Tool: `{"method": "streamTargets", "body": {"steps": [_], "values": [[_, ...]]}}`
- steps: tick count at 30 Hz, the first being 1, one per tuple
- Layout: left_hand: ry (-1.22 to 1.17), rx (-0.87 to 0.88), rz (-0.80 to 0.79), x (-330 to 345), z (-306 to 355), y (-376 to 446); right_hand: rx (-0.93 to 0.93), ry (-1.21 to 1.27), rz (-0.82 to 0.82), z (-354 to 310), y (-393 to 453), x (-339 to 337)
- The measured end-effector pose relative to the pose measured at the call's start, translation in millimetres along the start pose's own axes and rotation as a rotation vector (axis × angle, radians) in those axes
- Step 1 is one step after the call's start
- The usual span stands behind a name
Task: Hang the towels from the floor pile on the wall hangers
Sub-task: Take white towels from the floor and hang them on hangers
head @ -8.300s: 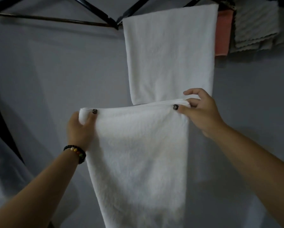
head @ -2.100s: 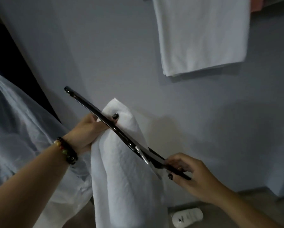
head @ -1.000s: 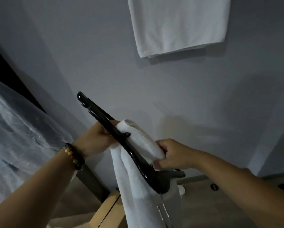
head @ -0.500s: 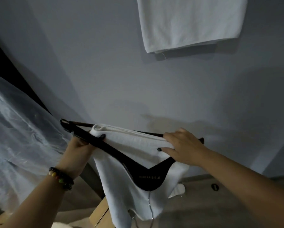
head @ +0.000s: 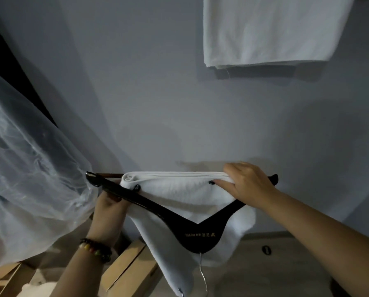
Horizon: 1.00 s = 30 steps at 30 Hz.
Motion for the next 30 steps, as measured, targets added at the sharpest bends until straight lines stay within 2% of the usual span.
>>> {"method": "streamTargets", "body": {"steps": [2,4,6,8,12,14,16,17,20,24,27,30], "values": [[0.143,0.07,0.076,-4,-3,-3,0.04,0.022,0.009,-2,-4,1],[0.154,0.081,0.161,-11,-12,-12,0.083,0.048,0.002,-3,-9,3],[0.167,0.112,0.158,-12,-18,-19,0.12,0.074,-0.034,-4,-13,7],[0.216,0.161,0.103,-14,-20,-23,0.172,0.138,-0.092,-2,-17,12],[0.208,0.127,-0.132,-11,-15,-22,0.253,0.302,-0.149,1,-21,19],[0.074,-0.019,-0.298,-6,-22,-24,0.272,0.335,-0.146,1,-21,19],[-0.139,-0.203,-0.381,-2,-30,-28,0.273,0.333,-0.144,-3,-19,19],[-0.176,-0.245,-0.369,0,-32,-28,0.262,0.305,-0.136,-6,-18,18],[0.015,-0.2,-0.173,-7,-32,-19,0.178,0.19,-0.091,-20,-9,11],[0.027,-0.102,-0.073,-12,-22,-15,-0.061,-0.047,-0.04,-39,2,-5],[0.101,0.008,0.05,-25,1,-9,-0.174,-0.114,-0.154,-43,5,-5],[0.178,0.094,0.097,-24,19,-2,-0.128,-0.138,-0.351,-34,11,5]]}}
Point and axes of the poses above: each hand's wrist, its own y-axis towards the middle knuckle, its own x-axis out of the palm, z = x × y, the point moved 9 cm from there along y, towards the middle knuckle, and after that the axes turned 1 degree about -z, right-handed, at the moved point
